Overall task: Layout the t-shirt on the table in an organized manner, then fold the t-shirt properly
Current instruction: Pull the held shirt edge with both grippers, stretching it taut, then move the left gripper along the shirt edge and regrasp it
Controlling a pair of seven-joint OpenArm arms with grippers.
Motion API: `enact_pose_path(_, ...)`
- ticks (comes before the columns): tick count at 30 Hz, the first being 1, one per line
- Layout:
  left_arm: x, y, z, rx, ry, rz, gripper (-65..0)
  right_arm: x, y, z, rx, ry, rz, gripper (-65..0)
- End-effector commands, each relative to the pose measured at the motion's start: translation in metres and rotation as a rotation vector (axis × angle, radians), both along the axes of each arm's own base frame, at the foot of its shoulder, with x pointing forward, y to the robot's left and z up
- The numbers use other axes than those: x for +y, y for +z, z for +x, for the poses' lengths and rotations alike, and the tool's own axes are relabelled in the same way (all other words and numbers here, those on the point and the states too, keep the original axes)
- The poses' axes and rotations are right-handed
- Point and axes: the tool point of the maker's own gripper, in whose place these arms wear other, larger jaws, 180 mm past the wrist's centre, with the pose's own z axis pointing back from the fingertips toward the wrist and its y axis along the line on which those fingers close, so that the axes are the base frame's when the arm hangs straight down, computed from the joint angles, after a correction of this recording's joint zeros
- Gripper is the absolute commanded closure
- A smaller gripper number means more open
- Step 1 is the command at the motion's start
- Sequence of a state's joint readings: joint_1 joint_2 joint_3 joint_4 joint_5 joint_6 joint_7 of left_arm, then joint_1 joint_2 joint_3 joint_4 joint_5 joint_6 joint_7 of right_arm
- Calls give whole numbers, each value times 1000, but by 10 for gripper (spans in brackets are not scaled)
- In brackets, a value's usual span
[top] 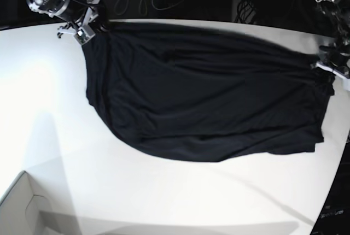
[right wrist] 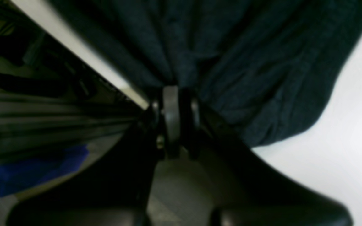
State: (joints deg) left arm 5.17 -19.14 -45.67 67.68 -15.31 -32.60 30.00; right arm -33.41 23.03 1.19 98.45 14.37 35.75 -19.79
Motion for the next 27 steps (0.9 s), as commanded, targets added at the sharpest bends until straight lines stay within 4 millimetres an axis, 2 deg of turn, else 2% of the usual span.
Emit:
enact_pose_path(1, 10, 22, 10, -62, -2, 35, 0, -3, 8, 3, -26, 6, -1, 0)
enact_pose_path(10, 10, 7, -17, -4, -3, 41, 0, -7, 7, -14, 5, -1, -8, 0)
enact_pose_path(23, 13, 2, -22, 23, -4, 46, -3, -3, 5, -18, 17, 2, -1, 0)
enact_pose_path(25, 13, 2, -23, 25, -4, 46, -38, -5, 5, -17, 14, -3, -5, 0)
enact_pose_path(27, 13, 1, -26, 30, -5, 46, -106, -5, 5, -17, 14, -3, -5, 0)
